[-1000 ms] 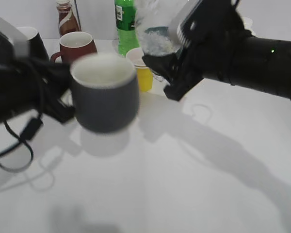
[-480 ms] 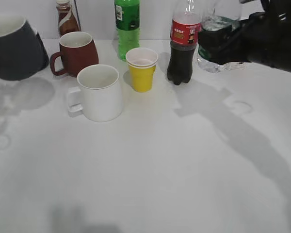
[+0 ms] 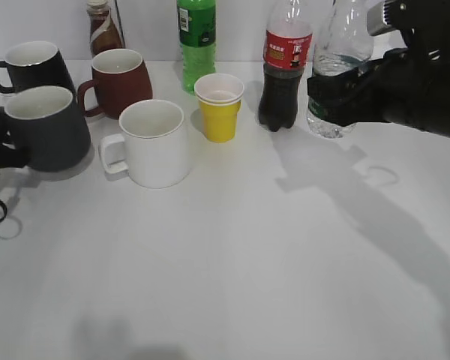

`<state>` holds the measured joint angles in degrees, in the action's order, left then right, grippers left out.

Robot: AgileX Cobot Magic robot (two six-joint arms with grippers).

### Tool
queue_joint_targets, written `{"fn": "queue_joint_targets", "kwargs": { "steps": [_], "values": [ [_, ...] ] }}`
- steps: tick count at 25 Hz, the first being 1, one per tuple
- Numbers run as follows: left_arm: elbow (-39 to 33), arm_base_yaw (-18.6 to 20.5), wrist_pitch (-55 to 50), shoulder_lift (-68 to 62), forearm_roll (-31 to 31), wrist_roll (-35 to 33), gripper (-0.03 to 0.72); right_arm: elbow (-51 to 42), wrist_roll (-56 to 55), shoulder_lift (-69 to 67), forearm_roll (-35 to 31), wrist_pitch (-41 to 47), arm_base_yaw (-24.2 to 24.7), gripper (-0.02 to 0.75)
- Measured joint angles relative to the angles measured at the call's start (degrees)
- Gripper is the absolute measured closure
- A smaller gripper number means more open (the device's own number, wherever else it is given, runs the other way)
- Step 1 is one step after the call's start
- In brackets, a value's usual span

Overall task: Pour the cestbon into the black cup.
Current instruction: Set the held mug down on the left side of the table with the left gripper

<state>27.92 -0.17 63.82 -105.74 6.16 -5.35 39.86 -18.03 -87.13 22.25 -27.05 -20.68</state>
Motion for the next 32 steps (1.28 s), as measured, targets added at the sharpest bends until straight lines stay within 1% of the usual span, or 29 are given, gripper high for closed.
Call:
{"fn": "queue_joint_targets", "kwargs": {
  "steps": [10,20,27,32],
  "values": [
    [0.04,0.0,0.05,-2.35,0.46,0.0,0.647,0.0,-0.02,0.0,-0.04,-0.18,0.0,0.261],
    [0.18,0.0,-0.85,-2.35,0.52,0.19,0.615,0.0,-0.07,0.0,-0.22,-1.26,0.0,0.261],
    [0.31,0.0,-2.43,-2.35,0.52,0.43,0.544,0.0,-0.07,0.0,-0.23,-1.26,0.0,0.261],
    [-1.94,0.0,-2.48,-1.51,0.52,0.43,0.526,0.0,-0.07,0.0,-0.28,-1.26,0.0,0.261]
  ]
}}
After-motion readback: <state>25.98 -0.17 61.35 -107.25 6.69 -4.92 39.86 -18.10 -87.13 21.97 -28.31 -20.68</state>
